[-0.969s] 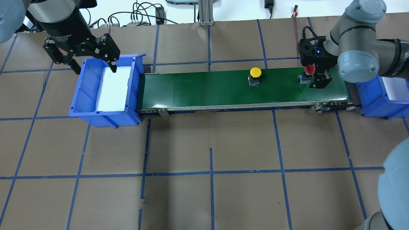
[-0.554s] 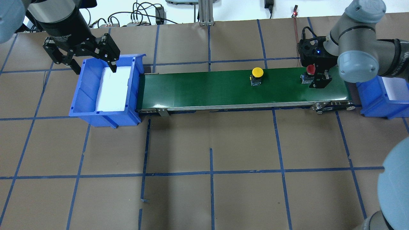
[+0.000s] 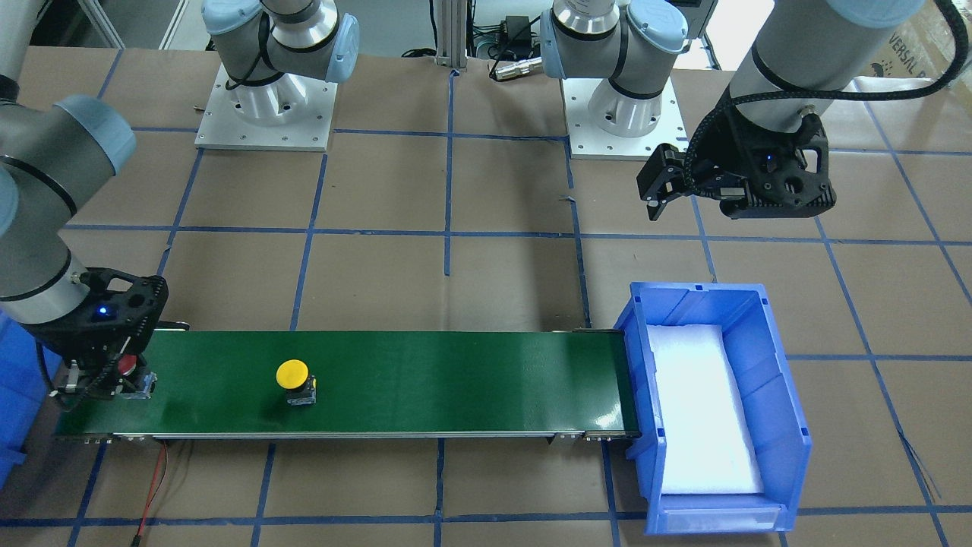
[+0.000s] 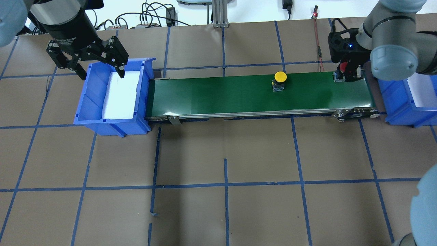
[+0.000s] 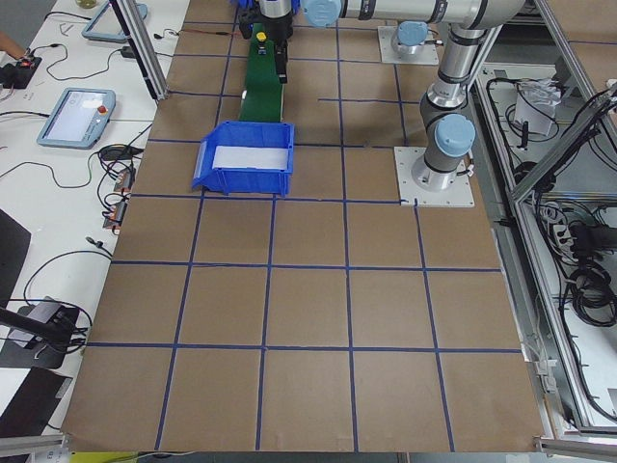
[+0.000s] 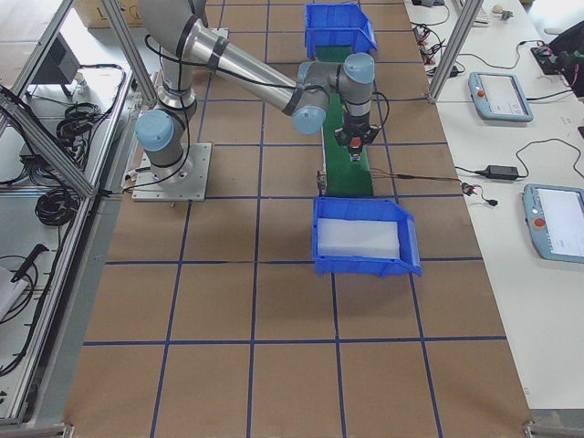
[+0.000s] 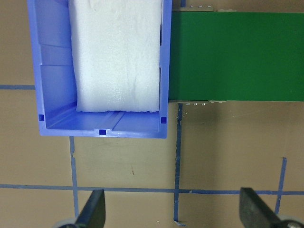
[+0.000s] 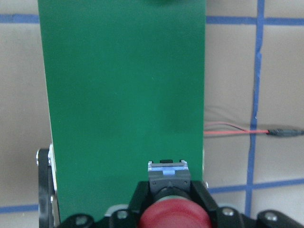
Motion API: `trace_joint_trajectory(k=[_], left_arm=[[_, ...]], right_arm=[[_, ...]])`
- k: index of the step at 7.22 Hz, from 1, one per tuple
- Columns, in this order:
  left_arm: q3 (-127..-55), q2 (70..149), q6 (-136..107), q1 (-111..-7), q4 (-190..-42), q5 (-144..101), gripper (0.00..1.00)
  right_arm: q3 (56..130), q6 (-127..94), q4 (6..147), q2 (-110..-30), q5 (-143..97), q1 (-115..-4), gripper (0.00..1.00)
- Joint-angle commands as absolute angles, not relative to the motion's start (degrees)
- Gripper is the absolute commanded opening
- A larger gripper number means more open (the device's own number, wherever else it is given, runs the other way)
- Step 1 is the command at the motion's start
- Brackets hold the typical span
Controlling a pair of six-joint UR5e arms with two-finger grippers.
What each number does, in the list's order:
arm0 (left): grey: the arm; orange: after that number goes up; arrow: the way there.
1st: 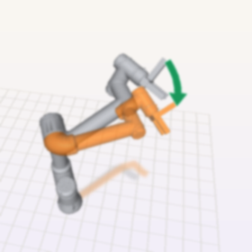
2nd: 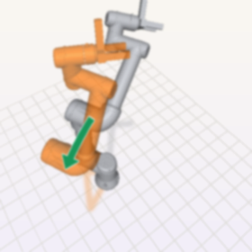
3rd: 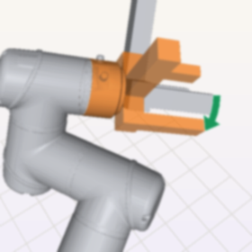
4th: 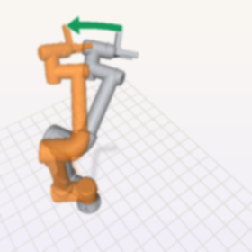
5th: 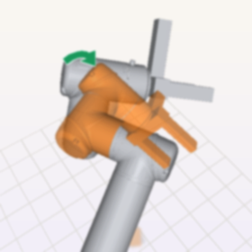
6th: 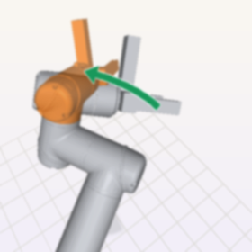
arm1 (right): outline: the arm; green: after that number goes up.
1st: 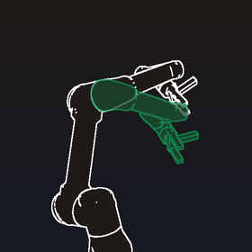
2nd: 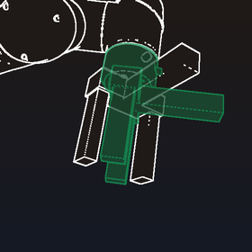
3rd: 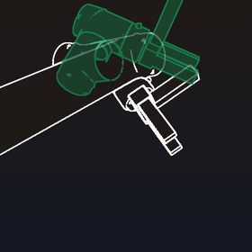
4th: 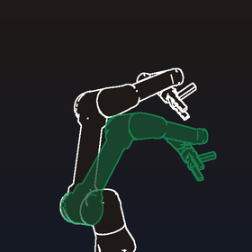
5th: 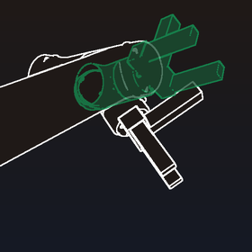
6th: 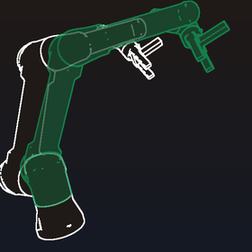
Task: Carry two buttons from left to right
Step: 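Lift the red button and carry it into the far blue bin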
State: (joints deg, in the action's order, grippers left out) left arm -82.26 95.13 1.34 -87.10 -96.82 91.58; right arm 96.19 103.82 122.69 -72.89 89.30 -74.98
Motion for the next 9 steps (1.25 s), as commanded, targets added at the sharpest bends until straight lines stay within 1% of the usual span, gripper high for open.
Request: trace_joint_trajectory(k=[1,2,3,4,6,9], left_arm=[[-82.3,95.1,1.4,-87.1,-96.8,91.6,1.0],[-82.4,95.1,1.4,-87.1,-96.9,91.6,1.0],[-82.3,95.1,1.3,-87.1,-96.9,91.6,1.0],[-82.3,95.1,1.4,-87.1,-96.8,91.6,1.0],[-82.3,95.1,1.4,-87.1,-96.9,91.6,1.0],[-82.3,95.2,1.4,-87.1,-96.8,91.7,1.0]], right_arm=[[88.5,109.5,113.8,-75.3,89.4,-65.5,0.08],[86.6,115.3,112.6,-75.1,89.2,-60.0,0.07],[86.6,121.3,113.5,-73.6,88.6,-54.9,0.08],[86.2,127.0,114.2,-70.3,87.5,-52.1,0.08],[85.9,129.0,117.6,-63.1,85.7,-50.4,0.08],[85.3,131.9,122.5,-58.4,86.0,-49.8,0.09]])
